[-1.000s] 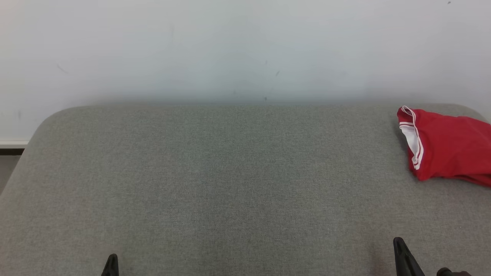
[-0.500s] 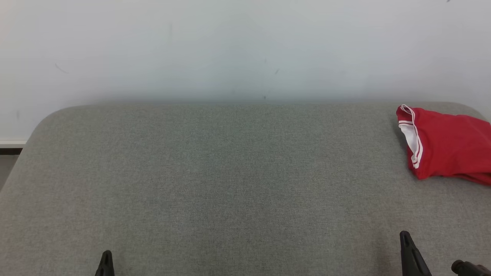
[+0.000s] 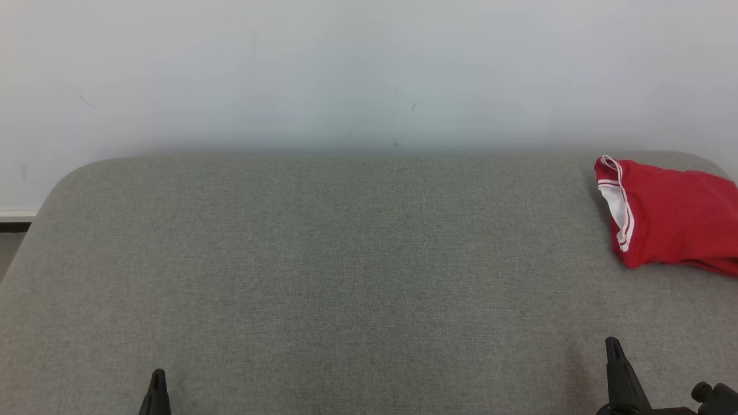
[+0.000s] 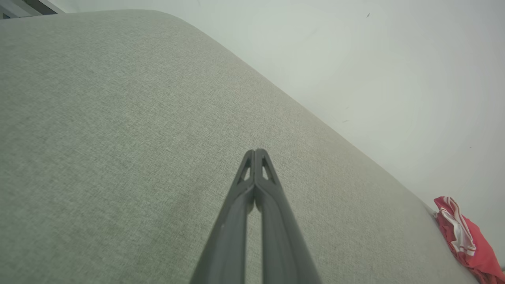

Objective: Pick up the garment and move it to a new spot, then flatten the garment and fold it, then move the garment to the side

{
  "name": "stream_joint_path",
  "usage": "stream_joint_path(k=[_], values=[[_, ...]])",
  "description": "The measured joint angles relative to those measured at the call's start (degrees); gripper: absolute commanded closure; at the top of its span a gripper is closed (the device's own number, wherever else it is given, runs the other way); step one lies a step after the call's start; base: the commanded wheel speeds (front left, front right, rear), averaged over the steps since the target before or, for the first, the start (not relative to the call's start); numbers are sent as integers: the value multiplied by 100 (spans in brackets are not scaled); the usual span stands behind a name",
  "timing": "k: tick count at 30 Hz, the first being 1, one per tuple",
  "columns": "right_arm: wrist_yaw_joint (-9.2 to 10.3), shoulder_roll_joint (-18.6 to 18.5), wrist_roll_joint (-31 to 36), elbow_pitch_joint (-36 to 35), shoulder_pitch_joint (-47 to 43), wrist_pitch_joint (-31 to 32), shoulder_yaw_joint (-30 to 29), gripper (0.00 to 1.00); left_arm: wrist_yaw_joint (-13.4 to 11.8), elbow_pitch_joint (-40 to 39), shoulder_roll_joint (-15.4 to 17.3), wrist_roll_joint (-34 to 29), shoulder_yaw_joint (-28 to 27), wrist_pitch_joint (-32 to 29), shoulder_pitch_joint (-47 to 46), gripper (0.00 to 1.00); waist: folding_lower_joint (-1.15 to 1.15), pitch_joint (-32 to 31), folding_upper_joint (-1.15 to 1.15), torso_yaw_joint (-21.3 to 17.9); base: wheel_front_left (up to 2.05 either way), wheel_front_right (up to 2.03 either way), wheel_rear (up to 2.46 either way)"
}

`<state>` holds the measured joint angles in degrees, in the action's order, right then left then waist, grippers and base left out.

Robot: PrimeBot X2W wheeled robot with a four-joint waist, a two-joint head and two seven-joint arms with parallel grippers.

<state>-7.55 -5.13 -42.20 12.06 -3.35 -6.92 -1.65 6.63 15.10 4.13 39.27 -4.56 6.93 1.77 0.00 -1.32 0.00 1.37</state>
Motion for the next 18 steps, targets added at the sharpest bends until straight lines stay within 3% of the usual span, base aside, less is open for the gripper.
stream_joint_path(k=[18], values=[[0,43,-1305,54,233,339,-107,100,30,-25,-27,1381,-55,-350,-209,100,0,28,0,-26,0,0,0]])
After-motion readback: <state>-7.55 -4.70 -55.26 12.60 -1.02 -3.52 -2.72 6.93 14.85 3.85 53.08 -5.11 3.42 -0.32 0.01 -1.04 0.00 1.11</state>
